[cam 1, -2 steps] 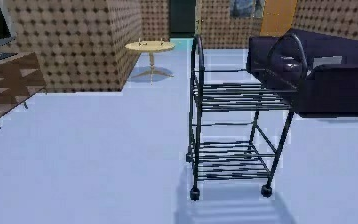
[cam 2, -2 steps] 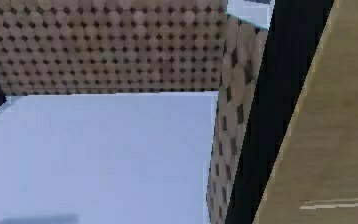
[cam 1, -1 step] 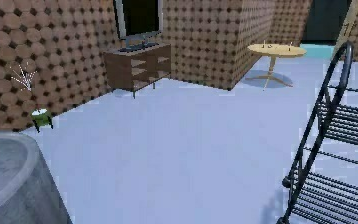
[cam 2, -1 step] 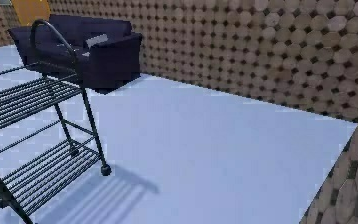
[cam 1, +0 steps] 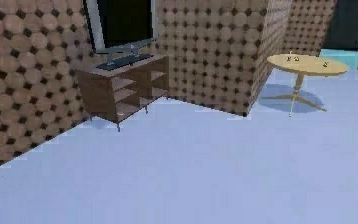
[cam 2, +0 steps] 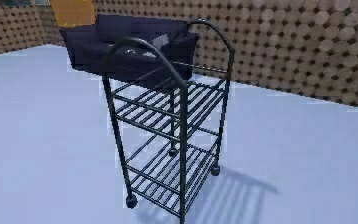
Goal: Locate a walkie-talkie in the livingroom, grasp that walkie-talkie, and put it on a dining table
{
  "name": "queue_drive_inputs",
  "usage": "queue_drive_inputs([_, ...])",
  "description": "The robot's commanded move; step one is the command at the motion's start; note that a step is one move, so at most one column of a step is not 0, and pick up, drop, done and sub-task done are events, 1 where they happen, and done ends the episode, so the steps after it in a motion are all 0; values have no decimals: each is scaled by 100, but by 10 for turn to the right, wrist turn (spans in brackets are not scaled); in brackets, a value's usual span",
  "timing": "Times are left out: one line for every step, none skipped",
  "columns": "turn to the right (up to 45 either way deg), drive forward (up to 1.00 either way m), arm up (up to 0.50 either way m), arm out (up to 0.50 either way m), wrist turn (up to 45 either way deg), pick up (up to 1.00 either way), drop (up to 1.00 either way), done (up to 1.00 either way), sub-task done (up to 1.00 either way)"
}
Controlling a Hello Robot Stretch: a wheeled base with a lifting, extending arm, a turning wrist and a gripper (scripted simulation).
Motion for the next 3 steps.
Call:
queue_drive_inputs([0,100,0,0,0,0,0,0,0])
queue_drive_inputs([-60,0,0,0,0,0,0,0,0])
queue_drive_inputs([0,80,0,0,0,0,0,0,0])
